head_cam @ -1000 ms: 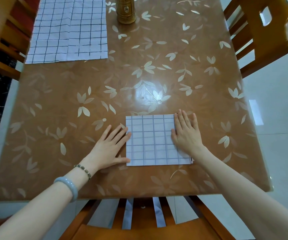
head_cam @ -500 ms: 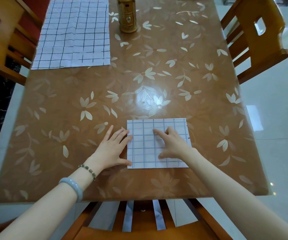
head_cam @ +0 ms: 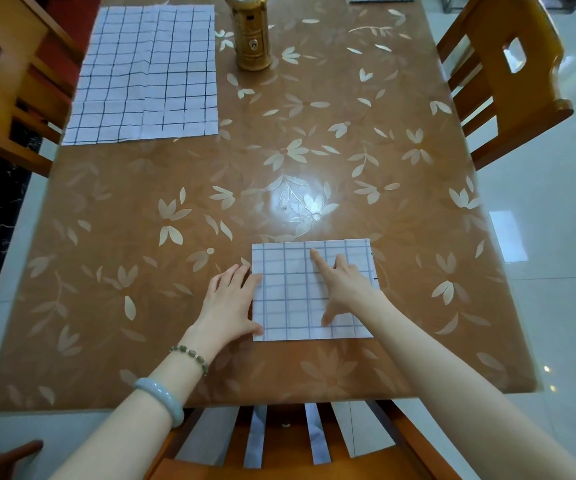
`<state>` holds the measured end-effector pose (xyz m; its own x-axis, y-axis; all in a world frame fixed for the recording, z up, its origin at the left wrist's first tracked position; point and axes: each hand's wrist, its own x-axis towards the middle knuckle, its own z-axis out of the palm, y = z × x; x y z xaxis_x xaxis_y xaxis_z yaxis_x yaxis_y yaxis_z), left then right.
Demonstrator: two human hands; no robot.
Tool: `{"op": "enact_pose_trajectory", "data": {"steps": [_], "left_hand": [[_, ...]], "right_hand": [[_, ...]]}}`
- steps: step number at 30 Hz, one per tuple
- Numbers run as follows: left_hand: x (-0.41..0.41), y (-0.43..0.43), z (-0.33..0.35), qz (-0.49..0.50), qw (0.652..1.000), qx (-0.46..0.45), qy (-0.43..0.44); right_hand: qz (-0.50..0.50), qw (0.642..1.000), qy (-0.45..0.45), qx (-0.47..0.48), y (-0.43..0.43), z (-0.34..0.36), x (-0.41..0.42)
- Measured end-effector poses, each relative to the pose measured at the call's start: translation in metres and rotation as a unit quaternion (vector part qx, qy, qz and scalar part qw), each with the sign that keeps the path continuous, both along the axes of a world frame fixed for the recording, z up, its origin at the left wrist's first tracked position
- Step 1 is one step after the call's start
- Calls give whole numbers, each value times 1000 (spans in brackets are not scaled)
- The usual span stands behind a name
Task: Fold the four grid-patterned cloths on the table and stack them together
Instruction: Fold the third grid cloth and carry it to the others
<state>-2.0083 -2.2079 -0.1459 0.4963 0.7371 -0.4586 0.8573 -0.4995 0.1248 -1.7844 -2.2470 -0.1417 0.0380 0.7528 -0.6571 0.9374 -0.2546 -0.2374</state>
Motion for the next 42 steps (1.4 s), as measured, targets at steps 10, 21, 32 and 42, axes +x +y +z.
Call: {"op": "enact_pose_trajectory", "data": {"steps": [10, 21, 32, 42], "left_hand": [[24, -5, 7, 351, 897, -121, -240], [40, 3, 5, 493, 810, -213, -236], [-4, 12, 15, 432, 856, -161, -232], [-56, 25, 30, 410, 879, -134, -204]], "right_hand": [[-8, 1000, -5, -16, 1, 2, -2], [-12, 1000, 4, -14, 1, 0, -1], [7, 1000, -12, -12, 9, 0, -35], [30, 999, 8, 16, 24, -4, -89]]}}
